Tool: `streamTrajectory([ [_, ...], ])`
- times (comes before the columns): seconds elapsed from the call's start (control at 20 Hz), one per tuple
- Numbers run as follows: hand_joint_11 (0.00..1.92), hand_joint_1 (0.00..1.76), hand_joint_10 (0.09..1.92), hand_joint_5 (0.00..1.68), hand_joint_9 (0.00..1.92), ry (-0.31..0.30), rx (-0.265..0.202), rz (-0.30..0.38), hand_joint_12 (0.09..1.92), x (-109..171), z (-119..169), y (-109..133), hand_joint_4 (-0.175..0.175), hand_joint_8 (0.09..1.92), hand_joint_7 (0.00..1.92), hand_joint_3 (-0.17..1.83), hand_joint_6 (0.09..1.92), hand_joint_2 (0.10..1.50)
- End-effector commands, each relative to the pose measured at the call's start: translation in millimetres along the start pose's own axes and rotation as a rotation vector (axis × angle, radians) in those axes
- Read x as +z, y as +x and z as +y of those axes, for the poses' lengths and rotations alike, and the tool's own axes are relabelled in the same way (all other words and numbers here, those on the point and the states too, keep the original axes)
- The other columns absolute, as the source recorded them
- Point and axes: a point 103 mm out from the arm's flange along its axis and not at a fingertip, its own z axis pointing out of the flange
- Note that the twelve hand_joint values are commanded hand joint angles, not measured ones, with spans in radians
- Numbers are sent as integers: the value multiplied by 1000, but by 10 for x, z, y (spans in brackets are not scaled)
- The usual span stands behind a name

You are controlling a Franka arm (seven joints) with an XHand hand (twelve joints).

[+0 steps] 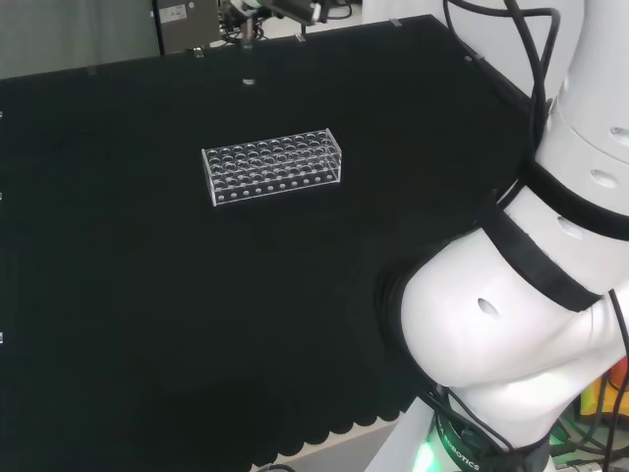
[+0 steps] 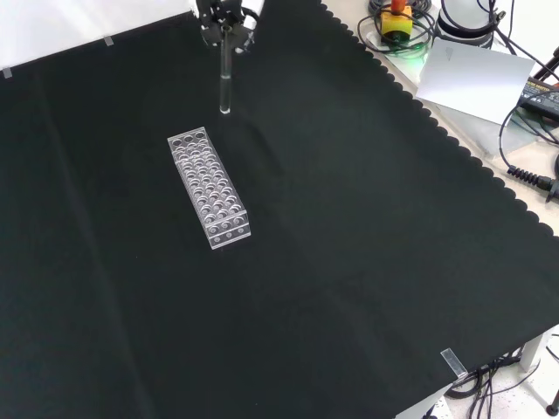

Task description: Shake the test tube.

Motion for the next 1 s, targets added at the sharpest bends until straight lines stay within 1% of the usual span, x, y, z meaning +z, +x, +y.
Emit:
streamTrajectory([
  [0.05, 1272, 1428, 258, 1425, 1431, 29, -52, 15, 836, 72, -12, 167, -175, 145, 1853, 131, 199, 867],
  [0.25, 1272, 1428, 259, 1425, 1431, 13, -1, -17, 836, 22, 18, -54, -175, 145, 1853, 130, 199, 867],
  [0.4, 1272, 1428, 259, 1425, 1430, -4, 54, -55, 837, -36, 33, -323, -175, 145, 1853, 130, 200, 867],
  [0.5, 1271, 1428, 260, 1425, 1430, -18, 100, -95, 837, -84, 37, -546, -175, 145, 1853, 130, 200, 867],
  [0.75, 1271, 1428, 261, 1425, 1430, -58, 239, -210, 838, -274, 32, -1166, -175, 145, 1854, 130, 201, 867],
  [0.85, 1271, 1428, 261, 1424, 1430, -75, 284, -239, 839, -370, 20, -1365, -175, 145, 1854, 130, 201, 867],
  [1.0, 1270, 1428, 261, 1424, 1430, -97, 343, -259, 839, -498, -5, -1603, -175, 145, 1854, 129, 201, 867],
])
